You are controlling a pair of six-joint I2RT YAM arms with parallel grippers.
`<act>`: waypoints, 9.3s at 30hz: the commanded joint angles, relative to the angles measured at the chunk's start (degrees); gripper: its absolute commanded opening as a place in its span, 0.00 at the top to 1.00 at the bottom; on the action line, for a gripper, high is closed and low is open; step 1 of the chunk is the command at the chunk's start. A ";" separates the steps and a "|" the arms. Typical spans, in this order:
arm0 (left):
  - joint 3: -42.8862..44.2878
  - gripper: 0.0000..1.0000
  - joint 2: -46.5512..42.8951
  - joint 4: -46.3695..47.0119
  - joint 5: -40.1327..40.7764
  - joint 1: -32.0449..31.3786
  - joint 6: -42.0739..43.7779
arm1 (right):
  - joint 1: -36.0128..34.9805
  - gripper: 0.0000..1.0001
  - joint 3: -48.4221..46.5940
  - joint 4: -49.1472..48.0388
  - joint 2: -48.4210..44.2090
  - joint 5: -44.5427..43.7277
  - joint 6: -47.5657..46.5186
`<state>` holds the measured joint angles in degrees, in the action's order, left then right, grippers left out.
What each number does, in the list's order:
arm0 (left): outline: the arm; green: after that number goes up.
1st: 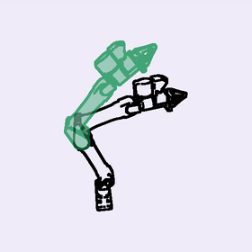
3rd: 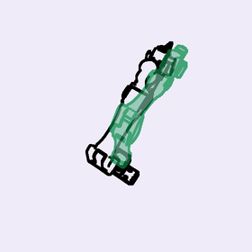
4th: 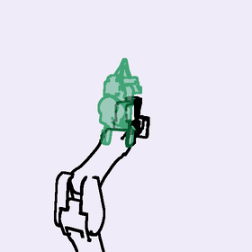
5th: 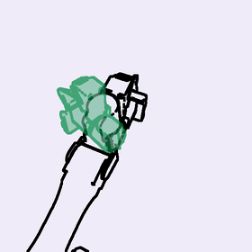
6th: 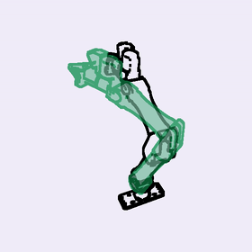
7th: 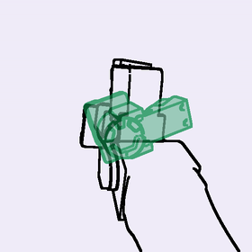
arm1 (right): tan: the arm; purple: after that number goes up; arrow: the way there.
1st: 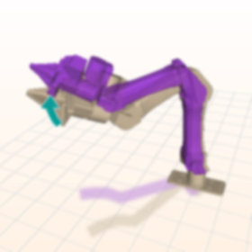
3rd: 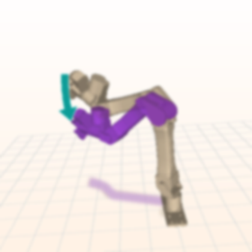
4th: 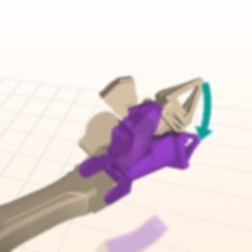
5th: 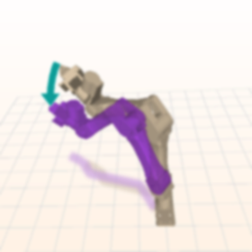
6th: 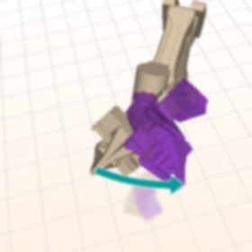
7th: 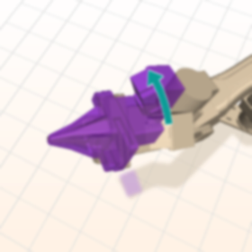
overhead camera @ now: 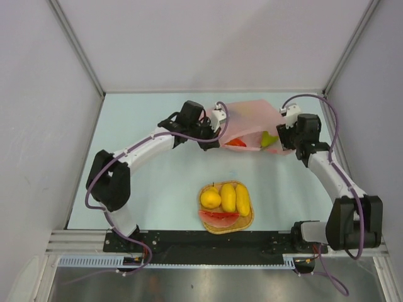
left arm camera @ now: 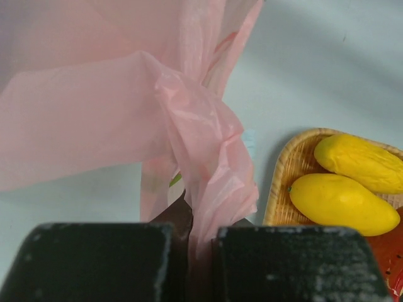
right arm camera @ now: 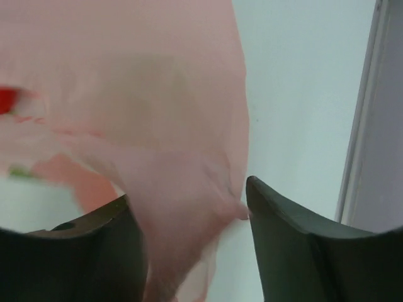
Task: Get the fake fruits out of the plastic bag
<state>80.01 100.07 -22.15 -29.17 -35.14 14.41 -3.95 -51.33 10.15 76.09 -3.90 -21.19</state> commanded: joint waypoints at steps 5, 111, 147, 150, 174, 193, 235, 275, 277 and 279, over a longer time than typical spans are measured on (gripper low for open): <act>-1.96 1.00 -6.47 0.97 -1.33 -0.28 -2.54 | -8.78 0.16 -3.86 4.79 -23.51 13.66 0.98; -2.22 0.95 -12.35 1.58 6.49 3.93 -5.89 | -50.19 0.64 -2.46 24.33 -11.42 24.65 -8.71; -13.39 0.93 -23.78 4.66 5.00 3.93 -6.33 | -56.96 0.50 1.06 16.30 -1.21 21.83 5.20; -12.95 0.93 -23.26 4.66 4.91 3.93 -6.59 | -57.31 0.49 1.93 17.00 -2.00 22.10 5.37; -8.73 0.93 -19.48 4.05 3.42 3.85 -7.65 | -52.59 0.26 -8.16 19.04 -10.35 17.26 7.39; -6.00 0.93 -19.65 1.15 -1.07 2.18 -10.11 | -25.16 0.63 -16.60 -2.69 16.25 -2.78 -4.39; 0.06 0.92 -6.74 0.35 5.79 -0.72 -3.87 | -11.88 0.75 -28.91 31.56 6.79 41.68 -23.03; -4.78 0.99 -13.68 0.62 8.43 1.47 -1.32 | -44.39 0.74 8.35 48.39 -28.98 40.47 -28.82; -4.51 1.00 -13.94 0.62 8.60 1.47 -1.23 | -44.92 0.74 9.75 46.28 -28.99 39.42 -28.82; -4.33 1.00 -14.20 0.53 8.86 1.47 -0.88 | -45.36 0.74 10.55 43.83 -28.81 38.71 -28.38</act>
<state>75.42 88.27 -22.81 -20.71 -33.93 12.10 -48.40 -41.91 58.94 47.97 37.67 -48.84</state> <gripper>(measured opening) 0.006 0.613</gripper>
